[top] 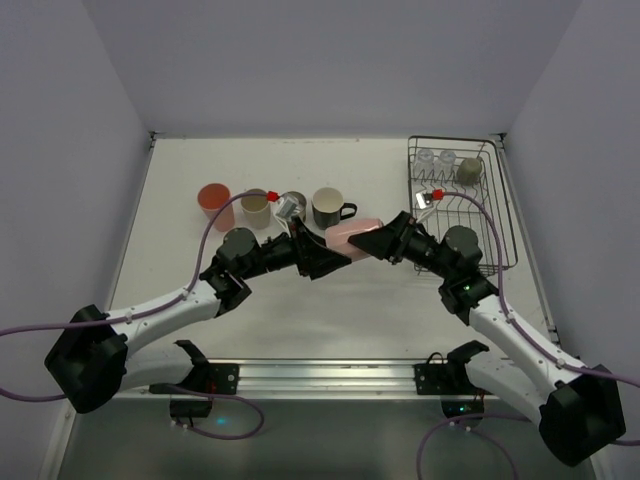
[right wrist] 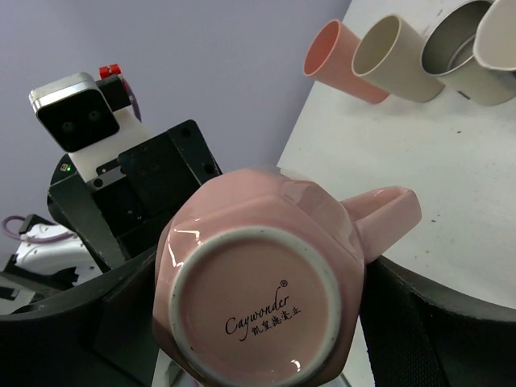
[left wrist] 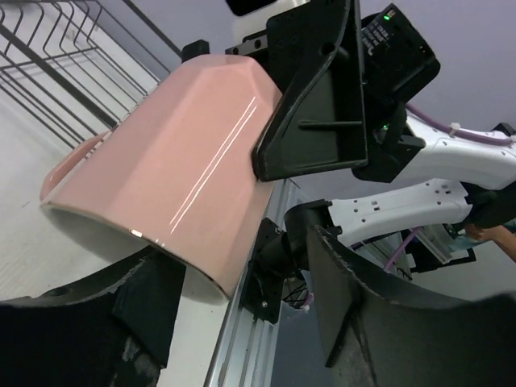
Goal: Unload the cups from the dish rack
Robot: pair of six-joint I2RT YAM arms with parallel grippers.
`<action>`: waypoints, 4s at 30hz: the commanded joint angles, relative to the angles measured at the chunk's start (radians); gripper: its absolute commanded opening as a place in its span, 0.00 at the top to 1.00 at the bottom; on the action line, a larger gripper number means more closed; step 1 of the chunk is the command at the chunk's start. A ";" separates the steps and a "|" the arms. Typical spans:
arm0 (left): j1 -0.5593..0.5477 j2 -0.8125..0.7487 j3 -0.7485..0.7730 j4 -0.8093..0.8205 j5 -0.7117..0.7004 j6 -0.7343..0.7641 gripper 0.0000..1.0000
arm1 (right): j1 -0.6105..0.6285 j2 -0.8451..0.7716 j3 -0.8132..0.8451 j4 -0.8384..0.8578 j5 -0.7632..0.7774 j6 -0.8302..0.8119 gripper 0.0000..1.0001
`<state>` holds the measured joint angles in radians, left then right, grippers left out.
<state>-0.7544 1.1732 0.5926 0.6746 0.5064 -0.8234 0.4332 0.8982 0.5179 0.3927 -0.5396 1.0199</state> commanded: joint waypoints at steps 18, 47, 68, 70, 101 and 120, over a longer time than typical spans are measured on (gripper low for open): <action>-0.010 -0.261 -0.100 -0.148 -0.135 0.130 1.00 | 0.067 0.145 -0.087 0.468 -0.062 0.175 0.01; 0.094 -0.131 0.254 -1.241 -0.836 0.311 1.00 | 0.068 -0.045 -0.010 -0.163 0.202 -0.244 0.01; 0.391 0.209 0.427 -1.354 -0.654 0.555 0.99 | 0.068 -0.117 -0.015 -0.264 0.256 -0.325 0.01; 0.391 0.212 0.429 -1.356 -0.681 0.558 0.89 | 0.068 -0.114 -0.013 -0.262 0.256 -0.325 0.01; 0.386 -0.243 0.319 -0.977 -0.210 0.537 0.14 | -0.147 0.114 0.339 -0.500 0.713 -0.475 0.59; 0.333 -0.460 0.122 -0.903 -0.144 0.579 0.11 | -0.344 1.093 1.171 -0.698 0.894 -0.624 0.45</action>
<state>-0.4023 0.7170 0.6979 -0.2443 0.3740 -0.2771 0.1093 1.9457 1.5963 -0.2440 0.2642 0.4534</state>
